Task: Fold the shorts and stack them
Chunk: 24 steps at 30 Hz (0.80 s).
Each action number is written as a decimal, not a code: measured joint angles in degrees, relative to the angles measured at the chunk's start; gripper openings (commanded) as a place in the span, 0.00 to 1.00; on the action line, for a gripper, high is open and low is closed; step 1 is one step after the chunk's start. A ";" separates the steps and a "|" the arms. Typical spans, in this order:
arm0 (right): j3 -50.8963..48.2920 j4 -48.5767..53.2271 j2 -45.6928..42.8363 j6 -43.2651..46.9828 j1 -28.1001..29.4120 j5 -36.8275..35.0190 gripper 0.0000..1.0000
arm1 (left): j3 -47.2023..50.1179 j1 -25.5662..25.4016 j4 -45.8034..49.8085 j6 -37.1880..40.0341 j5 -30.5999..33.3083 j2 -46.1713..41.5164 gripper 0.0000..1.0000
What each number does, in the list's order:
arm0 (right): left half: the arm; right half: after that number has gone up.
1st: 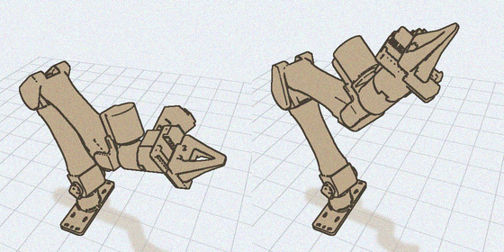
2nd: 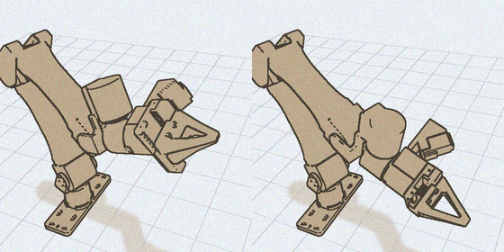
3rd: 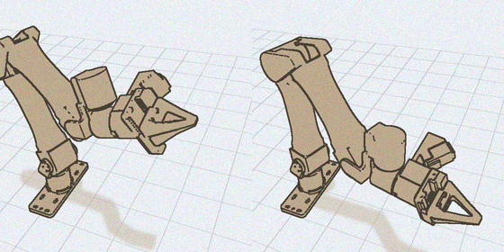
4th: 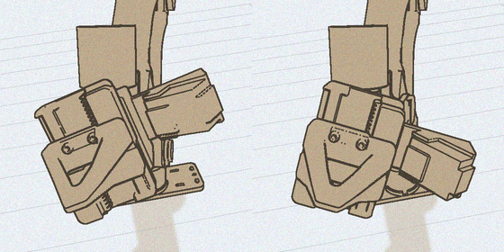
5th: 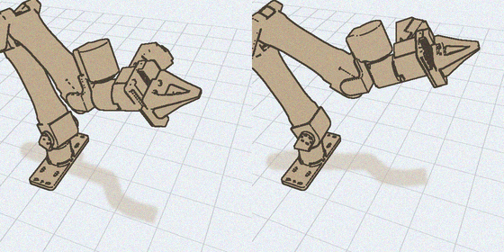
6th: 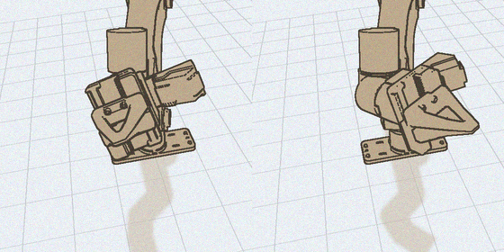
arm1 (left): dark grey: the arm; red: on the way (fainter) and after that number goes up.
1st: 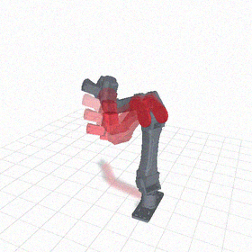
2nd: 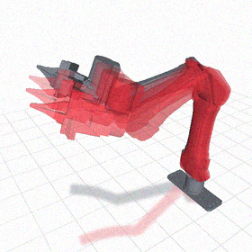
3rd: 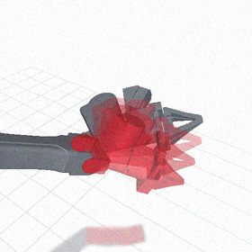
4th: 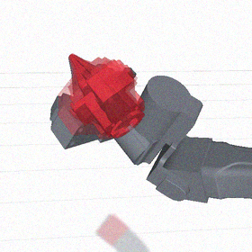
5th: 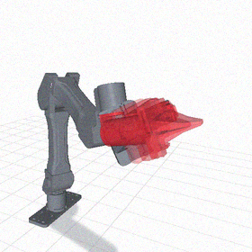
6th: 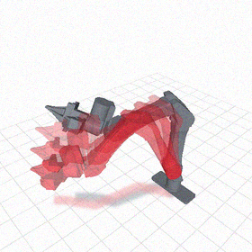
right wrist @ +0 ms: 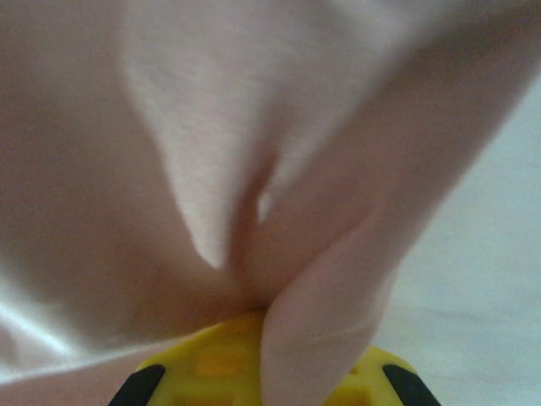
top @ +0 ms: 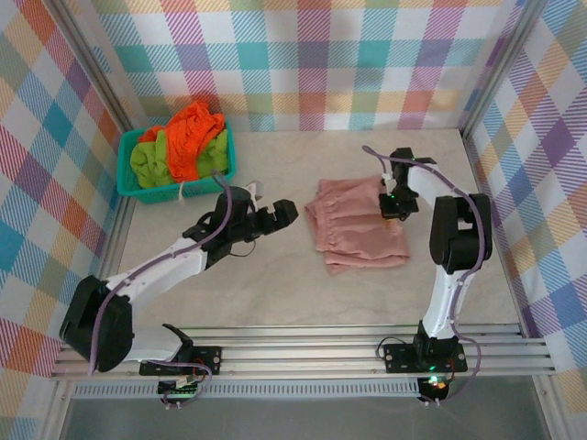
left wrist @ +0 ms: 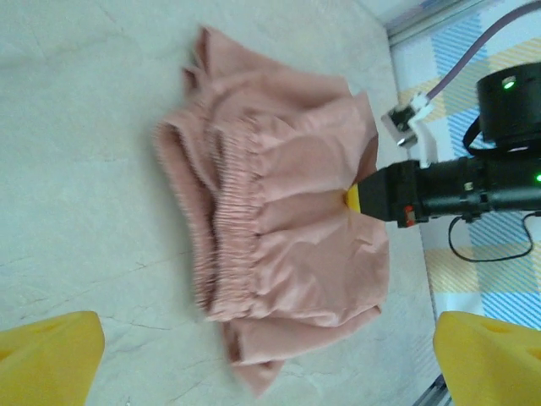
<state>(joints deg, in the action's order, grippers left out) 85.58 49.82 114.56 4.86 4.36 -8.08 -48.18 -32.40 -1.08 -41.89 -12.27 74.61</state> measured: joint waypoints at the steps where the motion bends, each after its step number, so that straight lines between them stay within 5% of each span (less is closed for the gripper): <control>1: 0.00 0.35 0.00 1.14 -1.31 -3.15 0.00 | 0.42 0.28 0.48 0.37 0.20 -0.96 1.00; 9: -1.40 -3.61 0.02 11.32 -8.96 -22.36 0.00 | 3.04 3.65 6.51 3.04 0.44 -3.34 1.00; 17: -2.95 -8.44 0.00 16.24 -13.49 -31.32 0.08 | 3.45 5.77 8.57 4.17 0.92 -4.20 1.00; 20: -3.10 -8.70 -0.02 16.22 -14.23 -33.16 0.21 | 3.43 6.51 8.70 4.26 1.05 -4.20 1.00; 22: -3.10 -8.70 -0.09 16.28 -14.67 -34.34 0.69 | 3.43 6.93 8.96 4.28 1.11 -4.20 1.00; 24: -2.73 -8.17 -0.28 14.69 -14.95 -35.39 0.83 | 3.37 7.13 9.73 4.52 1.60 -4.24 1.00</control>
<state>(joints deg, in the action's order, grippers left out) 82.85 41.65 114.28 19.55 -10.59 -43.46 -44.82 -25.28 8.64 -37.36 -10.68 70.37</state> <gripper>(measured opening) 0.433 0.999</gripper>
